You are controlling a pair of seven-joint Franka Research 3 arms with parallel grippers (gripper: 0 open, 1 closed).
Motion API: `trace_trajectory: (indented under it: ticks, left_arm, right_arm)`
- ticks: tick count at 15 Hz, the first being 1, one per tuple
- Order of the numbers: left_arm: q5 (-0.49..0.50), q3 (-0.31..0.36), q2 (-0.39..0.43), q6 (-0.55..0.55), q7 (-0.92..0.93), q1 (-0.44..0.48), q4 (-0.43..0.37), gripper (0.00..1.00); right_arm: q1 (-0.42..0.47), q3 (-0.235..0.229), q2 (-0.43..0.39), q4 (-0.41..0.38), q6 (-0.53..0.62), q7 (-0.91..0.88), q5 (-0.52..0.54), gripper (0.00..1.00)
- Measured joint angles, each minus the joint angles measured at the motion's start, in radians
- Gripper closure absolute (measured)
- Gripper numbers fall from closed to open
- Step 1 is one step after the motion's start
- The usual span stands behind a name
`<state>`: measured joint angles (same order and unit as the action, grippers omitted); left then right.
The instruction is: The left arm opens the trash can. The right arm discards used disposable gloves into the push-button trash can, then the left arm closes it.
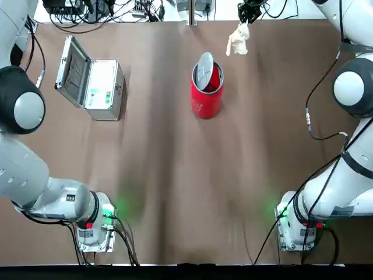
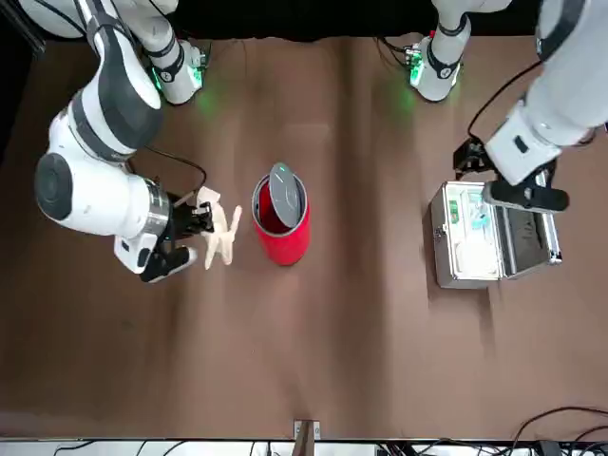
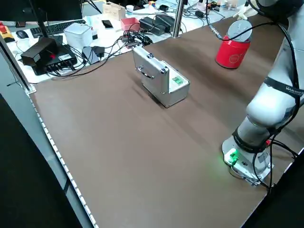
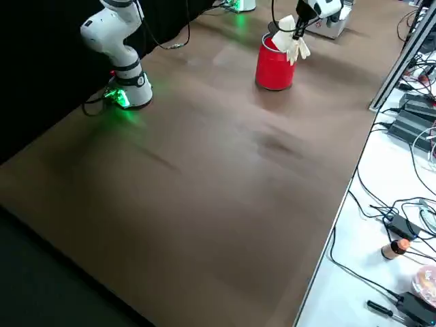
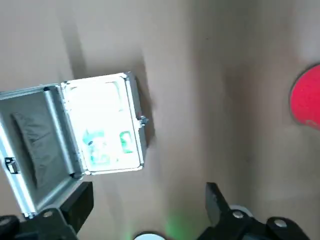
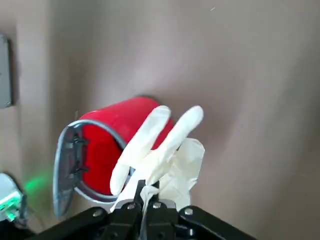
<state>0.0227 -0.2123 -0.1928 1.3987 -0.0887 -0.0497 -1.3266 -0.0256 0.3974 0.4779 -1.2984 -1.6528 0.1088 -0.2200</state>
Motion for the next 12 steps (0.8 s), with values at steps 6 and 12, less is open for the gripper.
trace_trajectory:
  ticks: [6, 12]
  left_arm:
    - [0.000, 0.003, 0.037, -0.008, 0.074, 0.057, -0.003, 0.00]
    - [-0.013, 0.032, 0.070, 0.009, 0.139, 0.065, -0.016, 0.00]
  right_arm:
    - [-0.034, 0.001, 0.038, -0.023, 0.002, -0.001, -0.118, 0.98]
    - [-0.064, 0.001, 0.044, -0.070, 0.011, -0.001, -0.192, 0.98]
